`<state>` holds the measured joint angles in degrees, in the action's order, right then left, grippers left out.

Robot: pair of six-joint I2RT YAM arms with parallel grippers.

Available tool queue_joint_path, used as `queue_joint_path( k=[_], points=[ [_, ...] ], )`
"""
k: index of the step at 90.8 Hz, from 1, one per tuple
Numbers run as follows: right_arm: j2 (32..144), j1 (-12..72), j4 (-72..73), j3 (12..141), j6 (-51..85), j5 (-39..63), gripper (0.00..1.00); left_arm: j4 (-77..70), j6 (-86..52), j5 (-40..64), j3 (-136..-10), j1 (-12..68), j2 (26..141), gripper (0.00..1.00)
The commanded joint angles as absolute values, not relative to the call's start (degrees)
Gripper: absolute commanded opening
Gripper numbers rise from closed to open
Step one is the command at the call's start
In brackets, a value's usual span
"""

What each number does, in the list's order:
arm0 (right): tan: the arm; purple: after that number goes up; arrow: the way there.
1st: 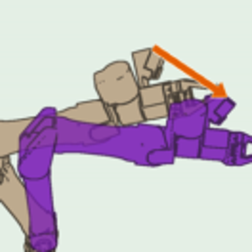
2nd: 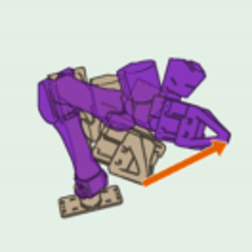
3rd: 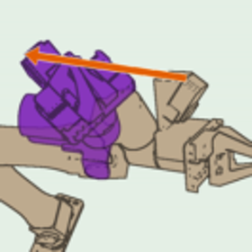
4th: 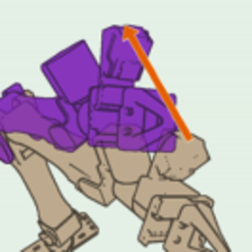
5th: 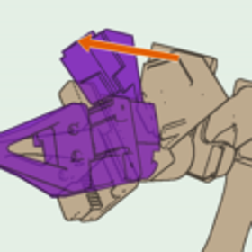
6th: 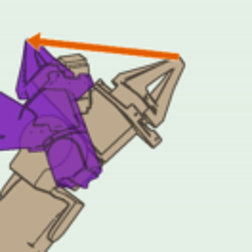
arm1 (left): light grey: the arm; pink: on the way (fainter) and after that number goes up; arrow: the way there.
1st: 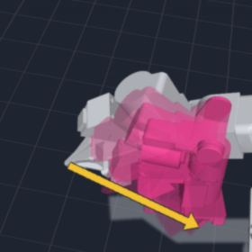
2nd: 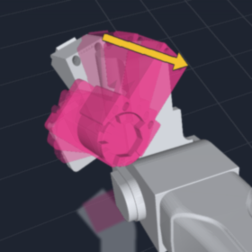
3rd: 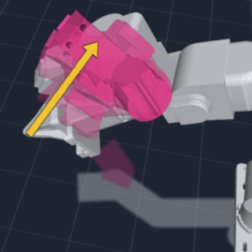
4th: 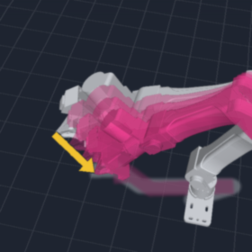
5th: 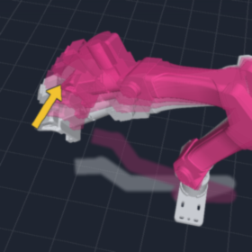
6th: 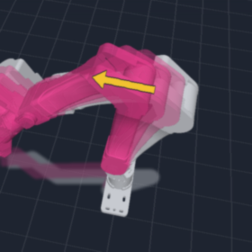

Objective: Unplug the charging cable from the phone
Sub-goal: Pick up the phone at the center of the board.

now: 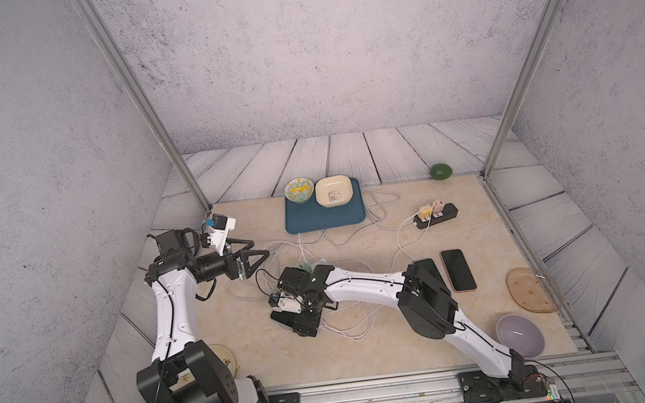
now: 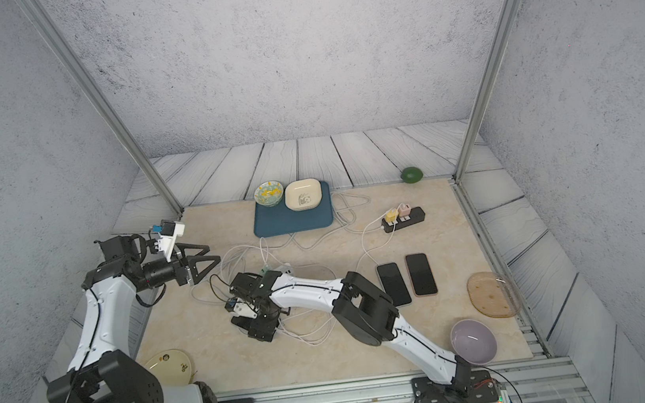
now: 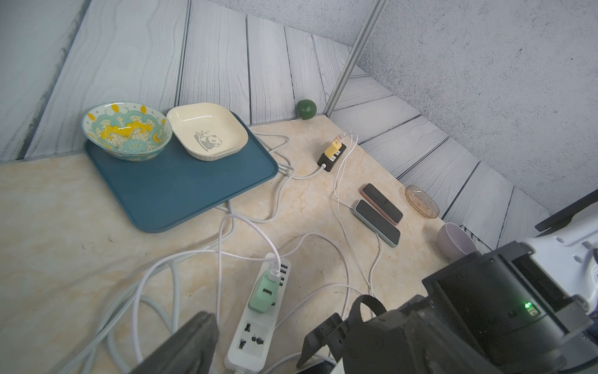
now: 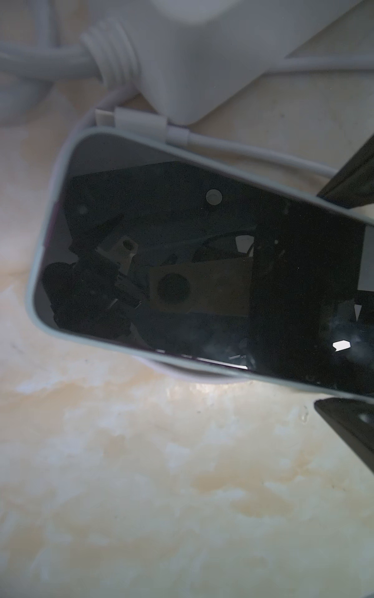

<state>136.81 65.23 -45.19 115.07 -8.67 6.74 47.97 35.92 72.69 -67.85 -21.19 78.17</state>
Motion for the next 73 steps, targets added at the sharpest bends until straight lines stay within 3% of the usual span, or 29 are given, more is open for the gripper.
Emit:
queue_joint_path(
  k=[1, 40, 73],
  points=[
    [138.5, 65.6, -46.1, 115.7, -8.8, 3.5, 0.85, 48.5, 36.0, 73.9, -67.5, -22.0, 77.2, 0.98],
    [130.0, 65.4, -40.3, 109.9, -6.8, 5.1, 0.61, 48.5, 36.0, 74.4, -67.4, -22.3, 77.4, 0.98],
    [120.1, 60.1, -26.3, 98.5, 1.5, 19.9, 0.49, 48.6, 36.0, 74.7, -67.2, -22.3, 77.0, 0.98]
  ],
)
